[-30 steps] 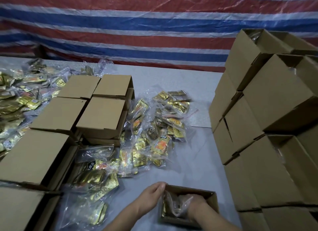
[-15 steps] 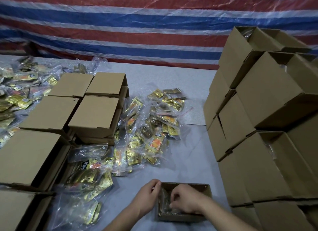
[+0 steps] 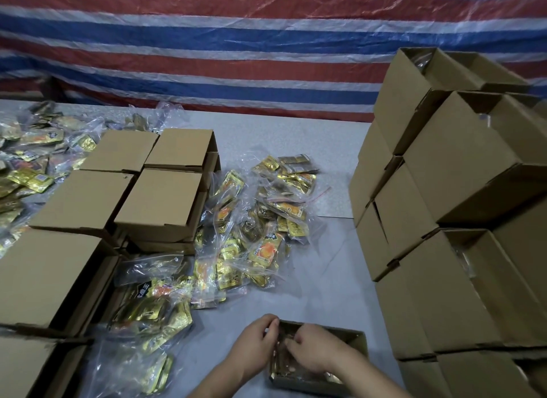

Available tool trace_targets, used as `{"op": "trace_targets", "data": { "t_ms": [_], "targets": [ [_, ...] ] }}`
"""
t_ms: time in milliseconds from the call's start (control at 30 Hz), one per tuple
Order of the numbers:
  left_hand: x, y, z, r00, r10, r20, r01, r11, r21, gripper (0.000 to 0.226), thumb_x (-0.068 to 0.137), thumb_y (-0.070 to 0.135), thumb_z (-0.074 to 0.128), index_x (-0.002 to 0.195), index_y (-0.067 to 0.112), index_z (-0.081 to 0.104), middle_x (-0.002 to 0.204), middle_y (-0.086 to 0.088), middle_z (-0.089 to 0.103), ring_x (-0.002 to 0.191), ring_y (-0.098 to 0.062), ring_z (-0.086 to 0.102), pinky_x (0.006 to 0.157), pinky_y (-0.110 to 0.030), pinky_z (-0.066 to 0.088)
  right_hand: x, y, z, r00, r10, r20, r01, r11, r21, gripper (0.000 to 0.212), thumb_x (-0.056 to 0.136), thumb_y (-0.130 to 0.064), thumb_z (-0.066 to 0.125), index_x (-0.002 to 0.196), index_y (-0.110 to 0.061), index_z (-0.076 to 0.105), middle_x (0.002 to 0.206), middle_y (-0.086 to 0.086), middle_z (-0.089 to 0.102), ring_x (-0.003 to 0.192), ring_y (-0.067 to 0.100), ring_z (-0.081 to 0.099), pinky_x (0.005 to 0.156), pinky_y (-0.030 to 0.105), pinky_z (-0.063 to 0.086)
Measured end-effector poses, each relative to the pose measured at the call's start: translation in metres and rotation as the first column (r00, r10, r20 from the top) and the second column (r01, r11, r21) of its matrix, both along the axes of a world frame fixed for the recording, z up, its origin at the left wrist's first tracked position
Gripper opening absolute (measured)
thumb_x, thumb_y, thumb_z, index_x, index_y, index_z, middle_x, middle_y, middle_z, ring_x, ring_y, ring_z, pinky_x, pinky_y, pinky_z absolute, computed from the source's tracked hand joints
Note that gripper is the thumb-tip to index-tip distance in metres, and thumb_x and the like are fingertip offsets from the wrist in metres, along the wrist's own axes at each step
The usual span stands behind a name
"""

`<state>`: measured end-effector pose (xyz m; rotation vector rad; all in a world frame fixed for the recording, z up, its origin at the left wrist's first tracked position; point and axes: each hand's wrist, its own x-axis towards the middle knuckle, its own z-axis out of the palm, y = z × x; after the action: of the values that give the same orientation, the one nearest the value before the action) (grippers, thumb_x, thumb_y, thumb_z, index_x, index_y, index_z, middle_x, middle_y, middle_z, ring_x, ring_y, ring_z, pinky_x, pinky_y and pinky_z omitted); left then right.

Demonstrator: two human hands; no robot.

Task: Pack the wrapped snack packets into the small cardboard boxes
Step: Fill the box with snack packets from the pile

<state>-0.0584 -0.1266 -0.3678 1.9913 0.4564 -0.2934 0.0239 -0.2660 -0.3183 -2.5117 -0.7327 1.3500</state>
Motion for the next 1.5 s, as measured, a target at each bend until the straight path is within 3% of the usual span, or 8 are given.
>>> {"op": "trace_targets", "data": {
  "t_ms": [133, 267, 600, 833, 1000, 1267, 1367, 1500],
  "targets": [
    [0.0, 0.001, -0.002, 1.0, 0.016, -0.006, -0.016, 0.999, -0.03, 0.025, 0.104, 0.03, 0.043, 0.093, 0.02, 0.063, 0.089, 0.003, 0.067, 0.079, 0.002, 0.059, 0.074, -0.015, 0.043, -0.009, 0.002, -0.005, 0.996, -0.083, -0.029, 0.086, 0.983, 0.16, 0.026, 0.096, -0.028, 0.044, 0.073, -0.024, 0.055, 0.081, -0.007, 0.061, 0.083, 0.015, 0.058, 0.059, 0.013, 0.038],
    [-0.002, 0.0, 0.0, 0.999, 0.031, -0.024, -0.032, 0.998, -0.045, 0.021, 0.103, 0.032, 0.044, 0.094, 0.028, 0.063, 0.086, 0.011, 0.066, 0.08, 0.008, 0.059, 0.072, -0.009, 0.042, -0.017, 0.003, -0.03, 0.982, -0.091, -0.164, 0.111, 0.987, 0.118, 0.039, 0.098, -0.019, 0.038, 0.129, -0.02, 0.062, 0.132, 0.004, 0.062, 0.112, 0.014, 0.058, 0.09, 0.018, 0.041],
    [-0.005, -0.002, 0.005, 0.999, 0.006, -0.034, -0.007, 1.0, -0.021, 0.021, 0.104, 0.033, 0.042, 0.1, 0.029, 0.063, 0.094, 0.01, 0.066, 0.091, -0.001, 0.061, 0.082, -0.015, 0.043, -0.021, 0.009, -0.023, 0.838, -0.342, -0.426, 0.418, 0.904, 0.096, 0.032, 0.094, -0.02, 0.038, 0.094, -0.029, 0.069, 0.074, -0.003, 0.062, 0.061, 0.011, 0.054, 0.054, 0.024, 0.041],
    [0.001, -0.003, 0.01, 0.998, 0.002, -0.061, -0.004, 0.999, -0.032, 0.024, 0.105, 0.035, 0.04, 0.094, 0.031, 0.061, 0.087, 0.008, 0.066, 0.08, 0.005, 0.058, 0.071, -0.012, 0.042, 0.012, -0.038, -0.007, 0.972, -0.18, -0.148, 0.173, 0.983, -0.058, 0.035, 0.095, -0.019, 0.037, 0.103, -0.001, 0.065, 0.116, 0.02, 0.068, 0.079, 0.018, 0.066, 0.063, 0.021, 0.046],
    [-0.002, -0.002, 0.012, 0.995, -0.022, -0.094, 0.019, 0.999, -0.028, 0.02, 0.104, 0.037, 0.042, 0.099, 0.034, 0.061, 0.094, 0.007, 0.067, 0.088, 0.0, 0.06, 0.077, -0.016, 0.045, -0.009, -0.038, -0.03, 0.98, -0.038, -0.194, -0.009, 0.971, -0.238, 0.049, 0.101, -0.028, 0.04, 0.146, -0.01, 0.045, 0.153, 0.012, 0.042, 0.139, 0.027, 0.04, 0.115, 0.037, 0.031],
    [0.003, -0.01, 0.027, 0.987, 0.023, -0.158, -0.028, 0.999, -0.031, 0.025, 0.105, 0.04, 0.035, 0.1, 0.035, 0.06, 0.106, 0.013, 0.065, 0.104, -0.009, 0.059, 0.1, -0.029, 0.045, 0.004, -0.059, 0.007, 0.963, -0.242, 0.122, 0.227, 0.966, 0.125, 0.031, 0.092, -0.031, 0.05, 0.063, -0.022, 0.055, 0.062, -0.009, 0.055, 0.066, 0.01, 0.056, 0.059, 0.026, 0.042],
    [0.002, -0.023, 0.032, 0.977, 0.056, -0.204, -0.057, 0.998, -0.001, 0.058, 0.101, 0.047, 0.043, 0.151, 0.019, 0.033, 0.152, 0.002, 0.04, 0.14, -0.017, 0.038, 0.116, -0.031, 0.029, 0.009, -0.068, 0.018, 0.878, -0.197, 0.436, 0.081, 0.959, 0.271, 0.011, 0.094, -0.032, 0.051, 0.095, -0.03, 0.062, 0.091, -0.015, 0.057, 0.09, 0.007, 0.056, 0.074, 0.021, 0.042],
    [-0.014, -0.043, 0.035, 0.965, 0.128, -0.229, -0.123, 0.992, 0.035, 0.067, 0.091, 0.046, 0.058, 0.144, 0.01, 0.037, 0.139, -0.009, 0.051, 0.127, -0.02, 0.051, 0.105, -0.033, 0.043, 0.014, -0.056, 0.015, 0.881, 0.122, 0.457, -0.17, 0.983, 0.065, 0.038, 0.093, -0.022, 0.052, 0.131, -0.021, 0.051, 0.125, 0.002, 0.054, 0.117, 0.025, 0.051, 0.097, 0.038, 0.042]
  ]
}}
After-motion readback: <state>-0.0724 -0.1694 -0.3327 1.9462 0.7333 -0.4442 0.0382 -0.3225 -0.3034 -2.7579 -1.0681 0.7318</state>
